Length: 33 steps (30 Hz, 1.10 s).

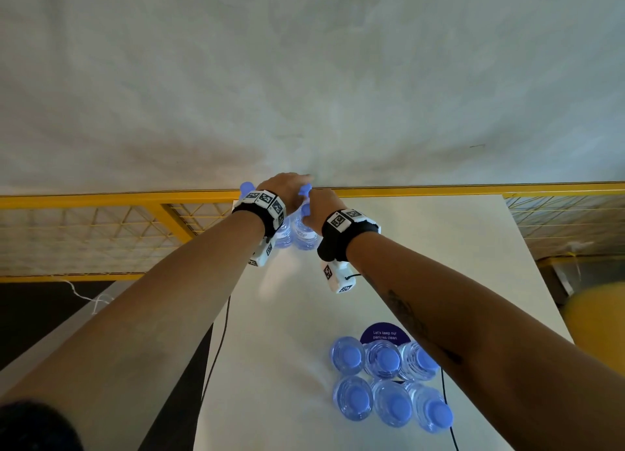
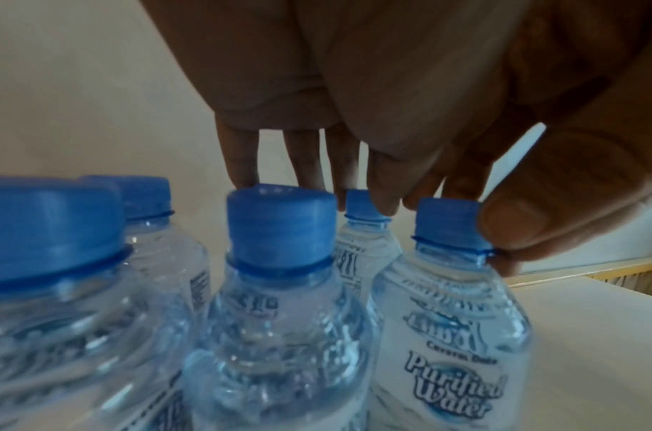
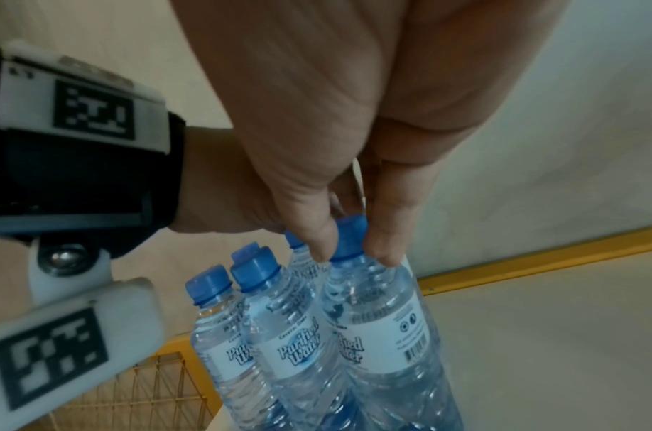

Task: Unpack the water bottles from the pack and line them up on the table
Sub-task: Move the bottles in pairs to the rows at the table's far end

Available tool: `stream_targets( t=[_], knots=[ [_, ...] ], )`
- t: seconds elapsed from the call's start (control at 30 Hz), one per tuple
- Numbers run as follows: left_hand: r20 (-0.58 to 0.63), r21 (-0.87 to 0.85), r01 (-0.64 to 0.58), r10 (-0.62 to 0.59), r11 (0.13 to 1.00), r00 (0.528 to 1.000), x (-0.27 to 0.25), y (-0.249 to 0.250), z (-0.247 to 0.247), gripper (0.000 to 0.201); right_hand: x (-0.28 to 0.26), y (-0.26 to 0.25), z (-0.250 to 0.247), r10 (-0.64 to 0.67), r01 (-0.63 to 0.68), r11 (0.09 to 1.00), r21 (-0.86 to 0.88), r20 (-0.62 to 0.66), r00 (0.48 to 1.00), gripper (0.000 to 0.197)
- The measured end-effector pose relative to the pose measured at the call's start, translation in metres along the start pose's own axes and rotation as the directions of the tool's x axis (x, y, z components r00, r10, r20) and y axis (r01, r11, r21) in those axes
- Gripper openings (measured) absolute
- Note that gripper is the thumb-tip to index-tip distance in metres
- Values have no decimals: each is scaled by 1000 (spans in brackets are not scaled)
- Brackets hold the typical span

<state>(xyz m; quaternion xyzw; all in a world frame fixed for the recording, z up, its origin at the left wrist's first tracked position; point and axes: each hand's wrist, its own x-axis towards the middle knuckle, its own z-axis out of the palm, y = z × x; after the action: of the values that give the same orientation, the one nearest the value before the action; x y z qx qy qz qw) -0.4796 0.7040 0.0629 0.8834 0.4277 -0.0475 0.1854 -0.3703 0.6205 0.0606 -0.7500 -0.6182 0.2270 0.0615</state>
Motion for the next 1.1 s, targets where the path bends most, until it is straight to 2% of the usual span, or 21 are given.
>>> stream_targets(
  t=[0.13, 0.17, 0.23, 0.33, 0.37, 0.43, 0.53, 0.6, 0.77, 1.0, 1.1],
  knots=[
    [-36, -77, 23, -26, 997, 999, -28, 8, -14, 27, -45, 0, -19, -21, 19, 998, 56, 39, 999, 6],
    [-66, -96, 15, -21, 995, 998, -39, 12, -16, 32, -61, 2, -22, -32, 29, 998, 61, 46, 998, 14],
    [-156, -139, -56, 34, 989, 987, -65, 24, -15, 38, -98, 6, -24, -61, 58, 995, 80, 32, 998, 32],
    [-220, -222, -186, 137, 957, 966, -116, 52, 3, 23, -163, 14, -21, -100, 97, 994, 51, 45, 994, 44],
    [-213, -236, -229, 179, 945, 960, -134, 63, 12, 19, -185, 16, -18, -101, 98, 994, 39, 67, 993, 45],
    [-118, -264, -266, 242, 927, 963, -165, 81, 35, 23, -229, 19, -11, -96, 95, 995, 20, 129, 987, 43],
    [54, -262, -265, 288, 928, 956, -196, 98, 73, 39, -284, 18, -1, -63, 74, 996, -46, 208, 976, 39],
    [108, -249, -259, 293, 933, 950, -210, 106, 91, 34, -308, 19, 9, -47, 61, 997, -52, 224, 973, 36],
    [165, -230, -197, 238, 953, 957, -237, 124, 107, 29, -334, 28, 52, -37, 63, 989, -136, 191, 981, 32],
    [185, -186, -81, 116, 979, 976, -246, 135, 118, 34, -337, 38, 97, -64, 86, 968, -235, 102, 993, 45],
    [157, -169, -74, 101, 983, 982, -245, 136, 125, 27, -334, 38, 94, -75, 95, 969, -230, 91, 993, 34]
  ],
)
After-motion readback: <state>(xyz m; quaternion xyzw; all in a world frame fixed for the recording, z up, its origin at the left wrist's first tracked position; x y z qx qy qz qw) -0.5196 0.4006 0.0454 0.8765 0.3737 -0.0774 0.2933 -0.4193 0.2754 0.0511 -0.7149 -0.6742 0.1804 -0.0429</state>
